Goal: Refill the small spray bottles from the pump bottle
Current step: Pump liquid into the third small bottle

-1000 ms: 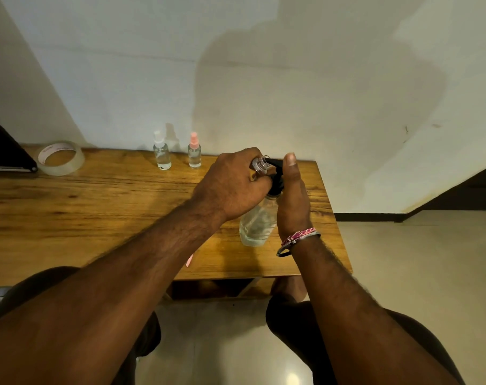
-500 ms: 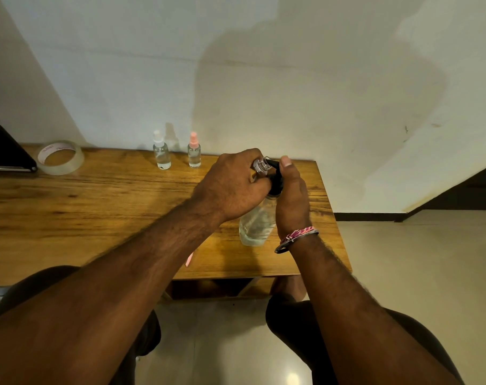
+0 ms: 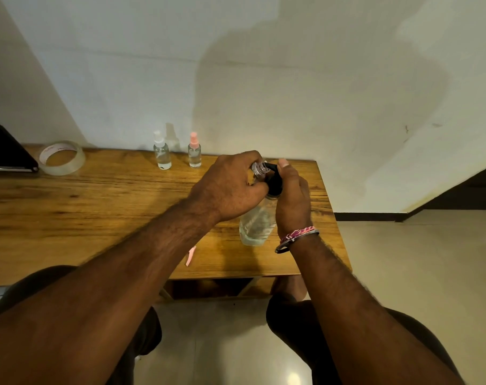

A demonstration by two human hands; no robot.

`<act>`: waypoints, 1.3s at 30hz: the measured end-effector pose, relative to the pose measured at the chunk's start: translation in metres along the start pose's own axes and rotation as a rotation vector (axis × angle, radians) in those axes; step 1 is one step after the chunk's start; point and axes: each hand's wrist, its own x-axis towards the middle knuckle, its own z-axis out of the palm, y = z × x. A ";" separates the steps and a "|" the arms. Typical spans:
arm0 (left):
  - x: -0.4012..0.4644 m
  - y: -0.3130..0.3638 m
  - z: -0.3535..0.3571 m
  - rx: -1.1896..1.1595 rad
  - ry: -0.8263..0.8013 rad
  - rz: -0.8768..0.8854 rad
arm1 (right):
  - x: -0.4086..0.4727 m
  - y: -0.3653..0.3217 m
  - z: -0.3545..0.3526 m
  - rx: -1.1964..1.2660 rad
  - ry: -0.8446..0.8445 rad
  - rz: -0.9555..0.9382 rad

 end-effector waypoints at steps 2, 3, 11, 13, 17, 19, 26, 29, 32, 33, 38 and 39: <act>0.000 0.000 -0.001 0.009 -0.007 -0.003 | -0.001 -0.001 0.000 -0.003 0.015 -0.006; 0.000 0.000 -0.001 0.015 -0.008 0.001 | -0.001 -0.001 0.001 -0.028 0.009 -0.017; 0.002 0.003 -0.007 0.019 0.006 0.044 | -0.005 -0.009 0.006 -0.060 -0.054 -0.028; 0.003 0.002 -0.009 0.018 -0.005 0.049 | -0.004 -0.009 0.006 -0.077 -0.054 -0.017; 0.004 0.001 -0.010 0.024 -0.012 0.056 | -0.004 -0.010 0.007 -0.063 -0.061 -0.010; 0.004 0.000 -0.009 0.030 -0.002 0.058 | -0.005 -0.012 0.008 -0.050 -0.062 -0.007; 0.003 0.000 -0.009 0.036 -0.002 0.065 | -0.006 -0.017 0.010 -0.027 -0.060 0.024; 0.004 0.000 -0.007 0.046 -0.007 0.068 | -0.004 -0.014 0.008 -0.025 -0.052 0.023; 0.004 0.000 -0.006 0.047 -0.009 0.073 | -0.002 -0.010 0.007 -0.017 -0.047 0.025; 0.005 -0.001 -0.006 0.046 -0.009 0.076 | -0.001 -0.009 0.006 -0.018 -0.047 0.023; 0.006 -0.003 -0.005 0.063 -0.008 0.074 | 0.001 -0.006 0.005 -0.011 -0.040 0.026; 0.006 -0.004 -0.005 0.063 -0.011 0.069 | 0.001 -0.005 0.005 -0.012 -0.042 0.028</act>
